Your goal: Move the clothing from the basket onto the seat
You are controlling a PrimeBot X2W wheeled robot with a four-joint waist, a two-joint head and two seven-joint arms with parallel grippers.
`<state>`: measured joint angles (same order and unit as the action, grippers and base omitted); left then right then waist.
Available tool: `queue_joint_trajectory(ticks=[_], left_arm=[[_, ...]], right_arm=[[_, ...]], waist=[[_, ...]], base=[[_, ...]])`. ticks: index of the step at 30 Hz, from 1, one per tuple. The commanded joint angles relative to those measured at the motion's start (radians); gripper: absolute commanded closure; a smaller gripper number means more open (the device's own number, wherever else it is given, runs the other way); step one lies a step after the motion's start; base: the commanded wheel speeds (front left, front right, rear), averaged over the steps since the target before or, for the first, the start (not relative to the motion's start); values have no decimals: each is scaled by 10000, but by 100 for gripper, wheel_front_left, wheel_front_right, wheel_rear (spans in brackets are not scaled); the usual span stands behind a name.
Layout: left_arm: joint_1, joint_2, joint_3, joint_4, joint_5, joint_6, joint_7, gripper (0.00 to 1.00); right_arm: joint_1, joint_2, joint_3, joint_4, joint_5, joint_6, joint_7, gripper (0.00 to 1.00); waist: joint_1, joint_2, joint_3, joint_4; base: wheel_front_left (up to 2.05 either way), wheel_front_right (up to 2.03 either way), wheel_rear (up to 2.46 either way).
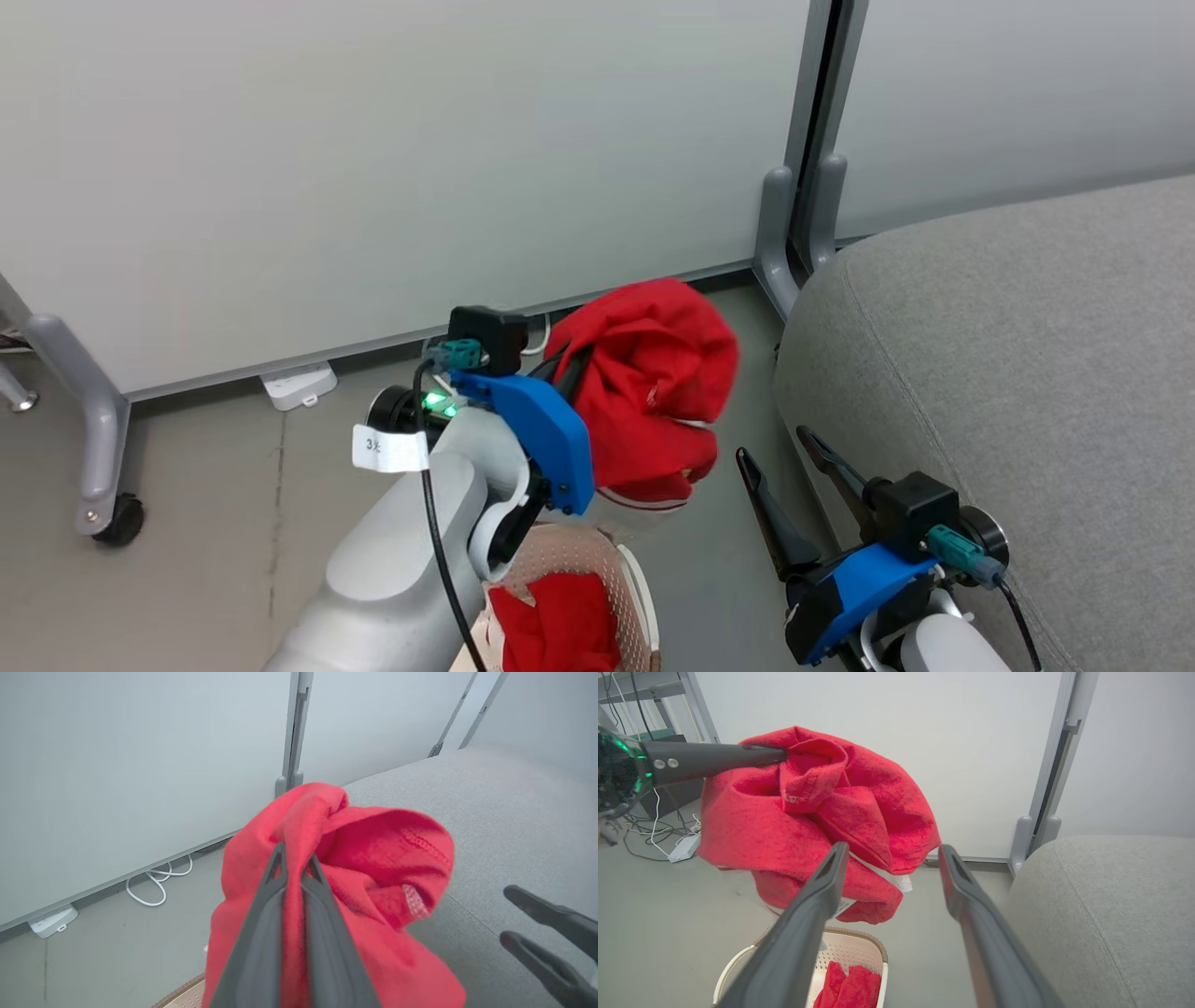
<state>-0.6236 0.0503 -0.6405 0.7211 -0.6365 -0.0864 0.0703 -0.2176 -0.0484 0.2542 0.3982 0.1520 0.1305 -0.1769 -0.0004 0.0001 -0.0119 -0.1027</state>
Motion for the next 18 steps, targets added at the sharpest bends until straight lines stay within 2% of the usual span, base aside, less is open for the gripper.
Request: queue_joint_trajectory(ticks=[1,7,18], left_arm=[[-251,3,-264,-291,-204,198,41,100],[-609,7,-797,-650,-636,666,-65,100],[-769,0,-1368,-549,-1152,948,-388,100]], right_arm=[[259,-34,33,-90,-20,4,68,0],[341,-34,314,-326,-11,3,230,0],[327,-30,1287,-637,429,4,769,0]], waist=[[4,-1,-344,194],[4,-1,-521,70],[4,-1,-476,-49]], base=[[0,0,0],[0,0,0],[0,0,0]])
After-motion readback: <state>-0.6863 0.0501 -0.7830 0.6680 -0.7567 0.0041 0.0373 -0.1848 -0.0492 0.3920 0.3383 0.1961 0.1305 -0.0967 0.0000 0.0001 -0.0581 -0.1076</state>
